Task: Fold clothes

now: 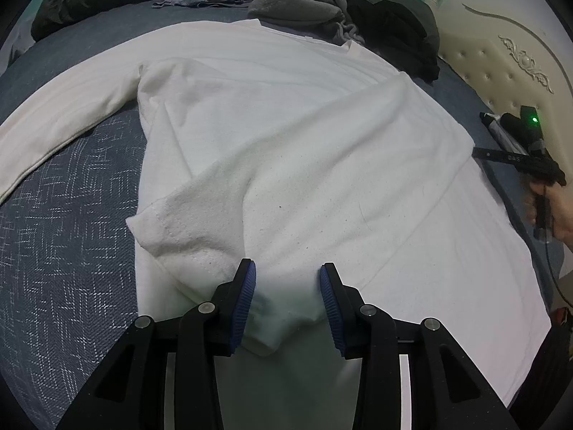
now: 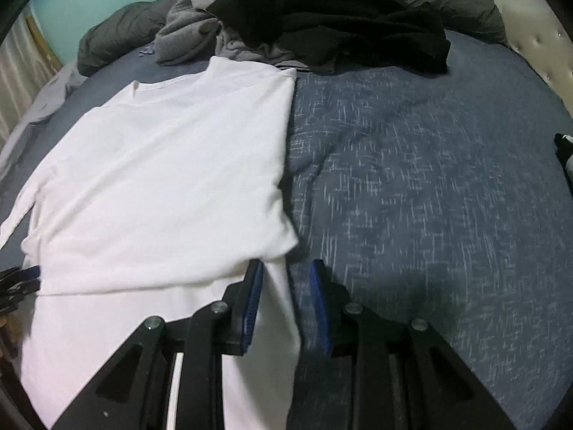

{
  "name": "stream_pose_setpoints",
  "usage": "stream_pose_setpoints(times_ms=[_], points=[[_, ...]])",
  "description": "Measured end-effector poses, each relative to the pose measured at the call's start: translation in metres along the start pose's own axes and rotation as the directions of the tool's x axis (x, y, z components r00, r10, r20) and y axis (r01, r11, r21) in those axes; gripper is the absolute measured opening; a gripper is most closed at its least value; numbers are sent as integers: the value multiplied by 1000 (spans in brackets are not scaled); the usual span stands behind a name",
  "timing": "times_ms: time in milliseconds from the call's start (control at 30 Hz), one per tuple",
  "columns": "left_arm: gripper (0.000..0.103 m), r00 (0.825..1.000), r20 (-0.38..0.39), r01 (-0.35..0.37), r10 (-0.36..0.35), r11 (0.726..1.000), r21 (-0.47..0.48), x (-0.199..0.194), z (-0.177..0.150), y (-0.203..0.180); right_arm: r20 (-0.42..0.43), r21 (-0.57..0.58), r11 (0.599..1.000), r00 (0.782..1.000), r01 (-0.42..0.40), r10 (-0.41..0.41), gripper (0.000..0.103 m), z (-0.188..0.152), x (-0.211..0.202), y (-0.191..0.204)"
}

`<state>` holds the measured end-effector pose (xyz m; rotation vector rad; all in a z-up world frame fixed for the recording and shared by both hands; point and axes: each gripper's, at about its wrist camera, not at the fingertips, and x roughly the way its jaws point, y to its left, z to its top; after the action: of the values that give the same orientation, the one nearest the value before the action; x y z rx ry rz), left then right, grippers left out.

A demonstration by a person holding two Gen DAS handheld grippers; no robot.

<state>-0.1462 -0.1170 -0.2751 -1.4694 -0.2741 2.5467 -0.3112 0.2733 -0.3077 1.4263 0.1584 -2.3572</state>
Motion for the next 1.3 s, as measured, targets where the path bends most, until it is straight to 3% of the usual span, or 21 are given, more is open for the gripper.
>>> stream_pose_setpoints(times_ms=[267, 367, 533, 933, 1300], points=[[41, 1000, 0, 3, -3, 1000, 0, -5, -3, 3, 16, 60, 989, 991, 135, -136, 27, -11, -5, -30], [41, 1000, 0, 3, -3, 1000, 0, -6, -4, 3, 25, 109, 992, 998, 60, -63, 26, -15, -12, -41], [41, 1000, -1, 4, -4, 1000, 0, -4, -1, 2, 47, 30, 999, 999, 13, -14, 26, -11, -22, -20], [41, 1000, 0, 9, -9, 1000, -4, -7, -1, 3, -29, -62, 993, 994, 103, -105, 26, -10, -1, -4], [41, 1000, 0, 4, -4, 1000, -9, -6, -1, 1, 30, -26, 994, 994, 102, -101, 26, 2, 7, -6]])
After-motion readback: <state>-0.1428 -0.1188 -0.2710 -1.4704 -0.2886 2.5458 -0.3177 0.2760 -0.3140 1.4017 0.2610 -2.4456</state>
